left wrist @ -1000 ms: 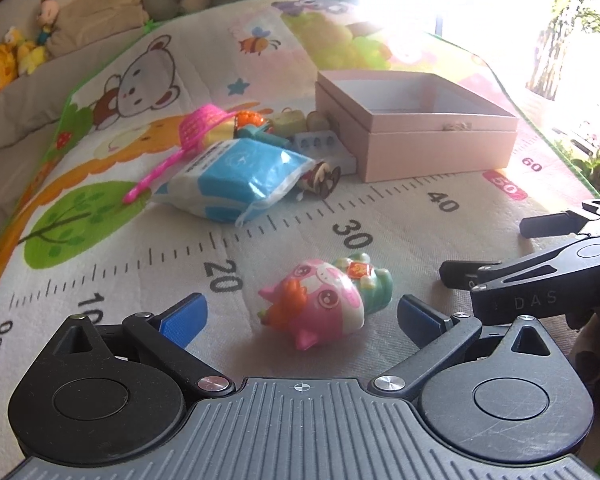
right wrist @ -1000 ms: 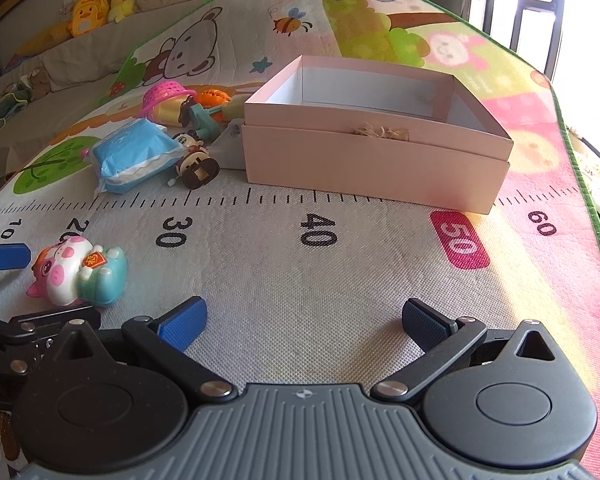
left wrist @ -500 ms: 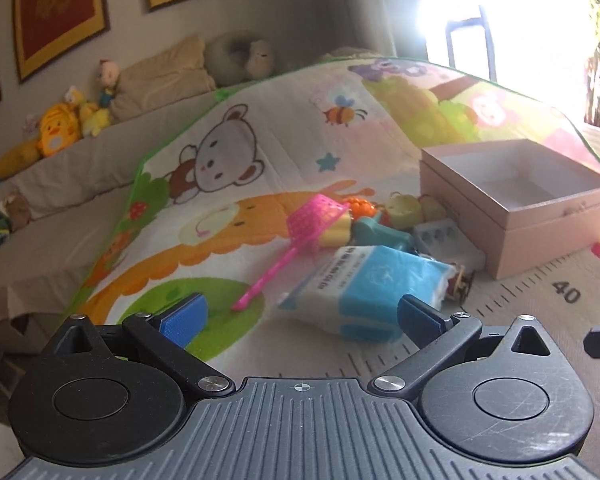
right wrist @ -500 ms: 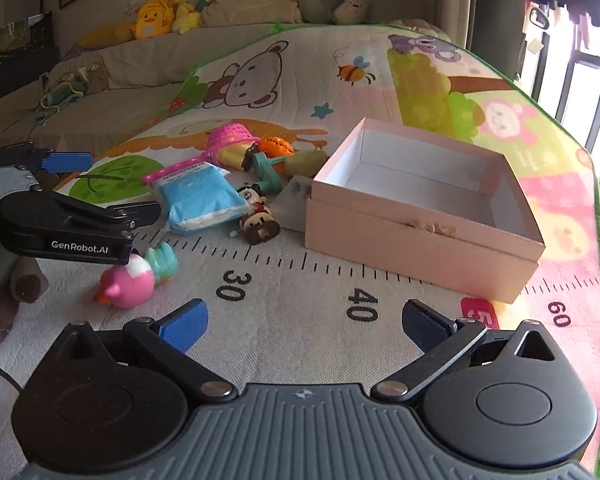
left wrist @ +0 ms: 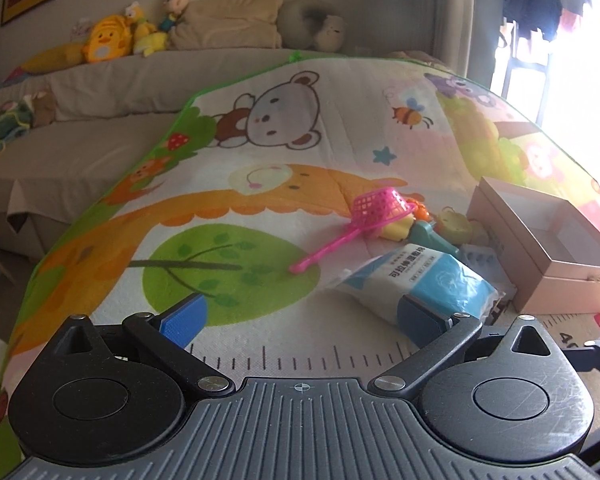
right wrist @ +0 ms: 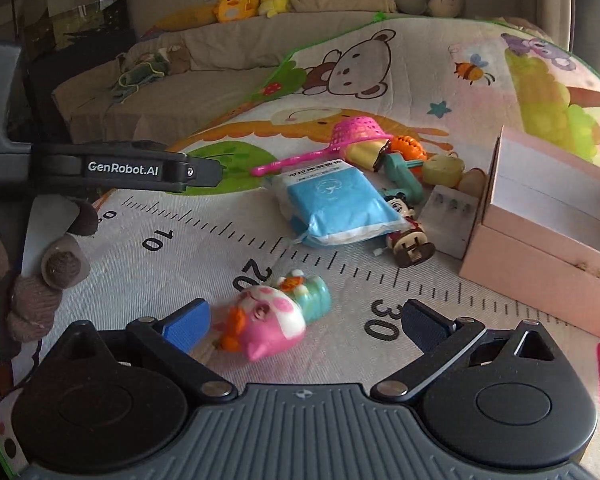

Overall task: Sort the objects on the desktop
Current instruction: 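Grasp the blue wipes pack with the left gripper while the right gripper grasps the pink owl toy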

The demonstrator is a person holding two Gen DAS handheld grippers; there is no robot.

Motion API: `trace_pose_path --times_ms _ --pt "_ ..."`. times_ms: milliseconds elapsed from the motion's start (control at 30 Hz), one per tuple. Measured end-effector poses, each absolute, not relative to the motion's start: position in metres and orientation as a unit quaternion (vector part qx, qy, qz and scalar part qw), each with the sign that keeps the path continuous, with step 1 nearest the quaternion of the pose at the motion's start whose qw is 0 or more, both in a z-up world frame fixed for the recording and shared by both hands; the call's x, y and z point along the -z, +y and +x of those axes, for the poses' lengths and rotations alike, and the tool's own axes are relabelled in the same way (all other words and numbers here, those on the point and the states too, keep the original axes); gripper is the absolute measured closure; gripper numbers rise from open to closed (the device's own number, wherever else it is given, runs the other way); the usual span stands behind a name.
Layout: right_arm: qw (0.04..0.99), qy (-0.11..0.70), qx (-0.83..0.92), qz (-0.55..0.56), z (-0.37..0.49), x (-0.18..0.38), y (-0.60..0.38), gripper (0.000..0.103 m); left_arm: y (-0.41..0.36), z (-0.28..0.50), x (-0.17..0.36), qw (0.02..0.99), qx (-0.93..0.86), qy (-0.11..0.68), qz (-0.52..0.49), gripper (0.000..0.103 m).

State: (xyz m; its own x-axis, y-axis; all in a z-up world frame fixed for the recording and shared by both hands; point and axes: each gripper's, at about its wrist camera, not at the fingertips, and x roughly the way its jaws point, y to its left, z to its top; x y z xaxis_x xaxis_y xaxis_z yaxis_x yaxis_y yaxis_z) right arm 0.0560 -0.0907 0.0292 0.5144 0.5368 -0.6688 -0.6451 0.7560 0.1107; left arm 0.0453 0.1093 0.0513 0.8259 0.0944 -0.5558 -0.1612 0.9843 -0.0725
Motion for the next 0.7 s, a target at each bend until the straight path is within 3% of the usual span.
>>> trace_pose_path --times_ms 33,100,167,367,433,500,700 --pt "0.863 0.364 -0.344 -0.07 0.059 -0.026 -0.089 0.013 0.105 0.047 -0.051 0.954 -0.057 0.289 -0.054 0.0" --pt "0.855 0.383 -0.344 -0.066 0.061 -0.02 -0.09 0.036 0.096 0.05 -0.051 0.955 -0.04 0.292 -0.046 0.0" --pt "0.864 0.375 -0.325 -0.084 0.058 -0.019 -0.096 0.048 0.086 0.055 -0.051 0.954 -0.023 0.297 -0.038 0.0" --pt "0.91 0.339 -0.214 -0.106 0.057 -0.022 -0.155 0.048 0.055 0.088 -0.051 0.94 0.019 0.333 -0.077 0.0" --pt "0.918 0.331 -0.2 -0.088 0.055 -0.023 -0.175 0.043 0.05 0.105 -0.053 0.932 0.02 0.345 -0.107 0.0" --pt "0.927 0.318 -0.184 -0.072 0.051 -0.024 -0.19 0.03 0.046 0.126 -0.052 0.927 0.004 0.352 -0.131 0.0" --pt "0.94 0.295 -0.16 -0.066 0.042 -0.02 -0.205 0.02 0.046 0.154 -0.033 0.92 -0.046 0.385 -0.06 0.0"
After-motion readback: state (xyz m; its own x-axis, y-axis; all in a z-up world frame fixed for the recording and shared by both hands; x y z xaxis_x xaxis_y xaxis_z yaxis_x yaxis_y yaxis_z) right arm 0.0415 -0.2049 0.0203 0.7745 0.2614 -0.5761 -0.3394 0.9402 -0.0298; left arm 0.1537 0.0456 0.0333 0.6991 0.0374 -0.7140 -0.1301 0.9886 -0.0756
